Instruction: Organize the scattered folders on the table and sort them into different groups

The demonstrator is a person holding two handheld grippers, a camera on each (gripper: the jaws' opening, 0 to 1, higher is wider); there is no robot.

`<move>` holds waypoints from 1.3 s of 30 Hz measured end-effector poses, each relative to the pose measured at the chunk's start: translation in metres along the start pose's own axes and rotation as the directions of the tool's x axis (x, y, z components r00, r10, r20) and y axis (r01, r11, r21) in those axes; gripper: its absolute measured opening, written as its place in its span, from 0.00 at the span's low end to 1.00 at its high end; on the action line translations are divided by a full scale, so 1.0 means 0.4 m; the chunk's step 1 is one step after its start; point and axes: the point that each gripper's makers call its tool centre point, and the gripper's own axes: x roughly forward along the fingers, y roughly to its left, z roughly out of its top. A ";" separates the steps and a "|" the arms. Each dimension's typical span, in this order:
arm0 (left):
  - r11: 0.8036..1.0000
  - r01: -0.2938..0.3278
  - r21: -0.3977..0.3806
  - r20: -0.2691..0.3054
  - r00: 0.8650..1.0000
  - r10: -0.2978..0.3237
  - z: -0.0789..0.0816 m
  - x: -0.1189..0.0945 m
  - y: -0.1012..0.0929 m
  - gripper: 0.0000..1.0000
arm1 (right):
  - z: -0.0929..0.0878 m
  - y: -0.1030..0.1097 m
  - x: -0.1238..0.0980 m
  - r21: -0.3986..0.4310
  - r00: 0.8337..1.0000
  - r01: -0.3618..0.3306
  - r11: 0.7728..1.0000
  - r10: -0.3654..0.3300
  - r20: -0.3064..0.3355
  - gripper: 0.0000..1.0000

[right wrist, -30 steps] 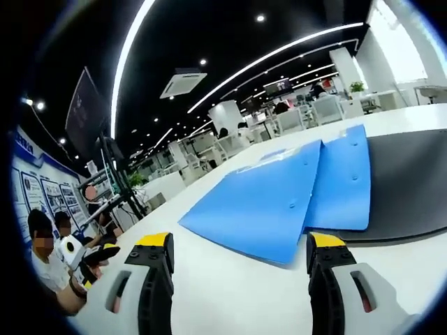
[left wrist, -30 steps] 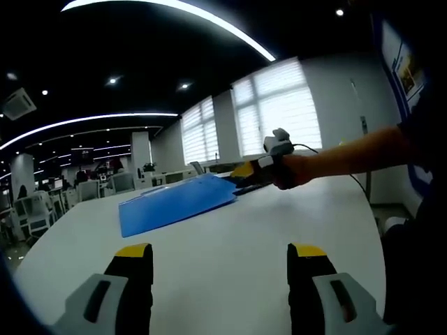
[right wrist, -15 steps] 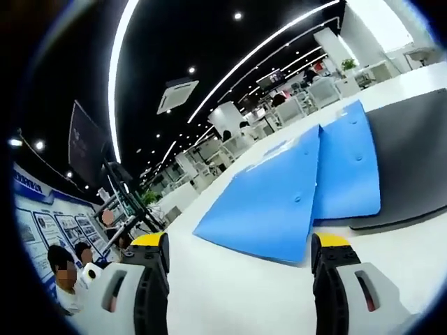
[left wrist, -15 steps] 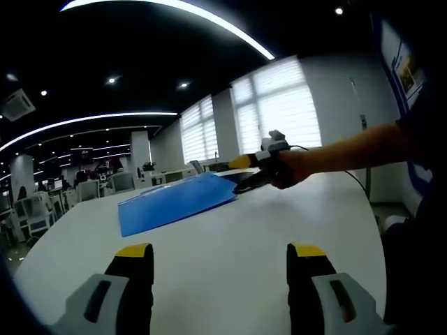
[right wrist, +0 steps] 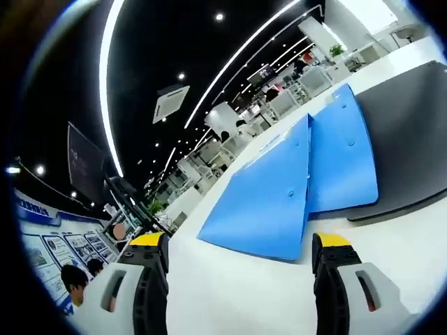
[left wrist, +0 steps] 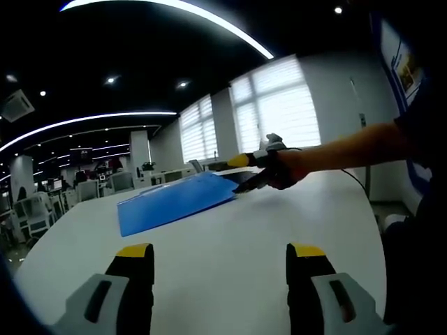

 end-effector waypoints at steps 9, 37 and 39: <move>1.000 0.005 0.006 -0.007 1.000 -0.005 -0.002 0.002 -0.005 0.78 | -0.020 0.000 0.004 0.051 0.998 -0.043 0.998 0.046 -0.050 0.82; 1.000 0.002 0.011 -0.036 0.999 -0.002 -0.012 0.009 -0.008 0.78 | 0.005 -0.083 0.029 0.158 0.976 -0.154 0.975 0.175 -0.131 0.38; 1.000 0.005 0.009 -0.035 0.999 -0.005 -0.012 0.010 -0.010 0.78 | 0.004 -0.080 0.031 0.166 0.975 -0.153 0.974 0.176 -0.135 0.35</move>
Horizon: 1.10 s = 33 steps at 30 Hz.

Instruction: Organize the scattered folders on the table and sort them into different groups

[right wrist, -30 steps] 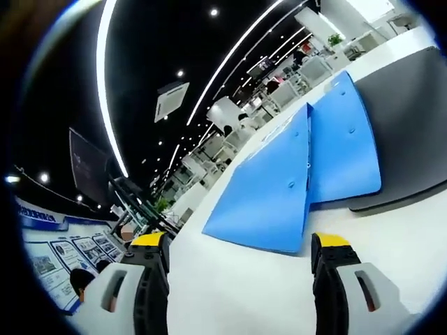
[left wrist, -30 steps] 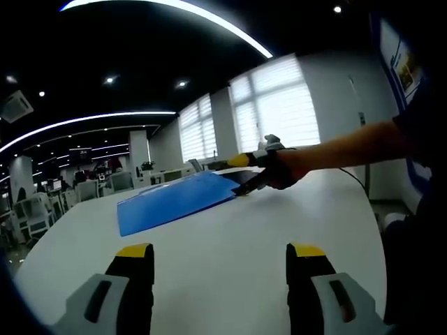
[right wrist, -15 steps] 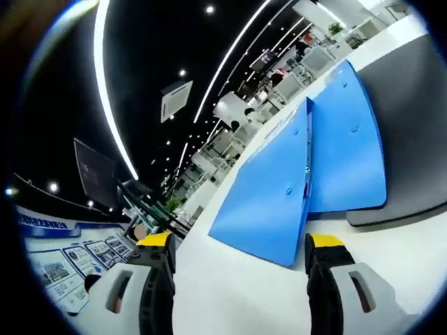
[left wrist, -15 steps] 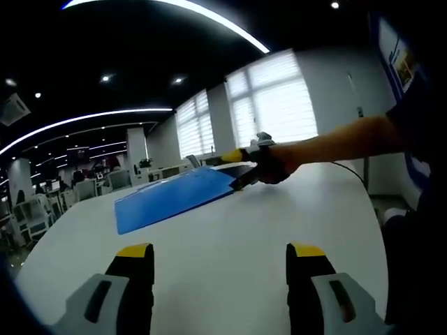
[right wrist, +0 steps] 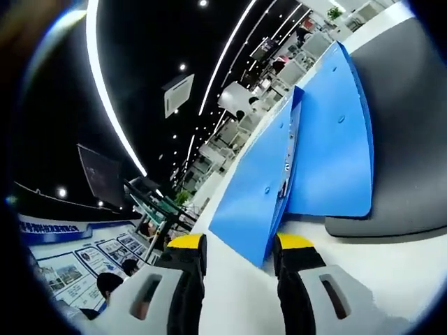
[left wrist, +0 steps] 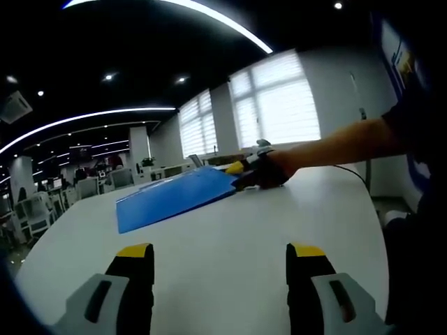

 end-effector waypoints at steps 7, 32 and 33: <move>1.000 0.007 0.002 -0.001 1.000 -0.007 0.000 0.000 -0.004 0.78 | -0.018 -0.020 0.014 -0.020 0.997 0.066 0.998 -0.067 -0.043 0.17; 1.000 0.014 0.011 -0.006 1.000 -0.014 -0.001 -0.002 -0.010 0.78 | 0.045 0.067 0.001 0.219 0.975 -0.168 0.961 0.128 0.184 0.03; 1.000 0.013 0.010 -0.007 1.000 -0.013 -0.001 -0.002 -0.010 0.78 | 0.051 0.071 -0.002 0.224 0.969 -0.180 0.958 0.134 0.207 0.03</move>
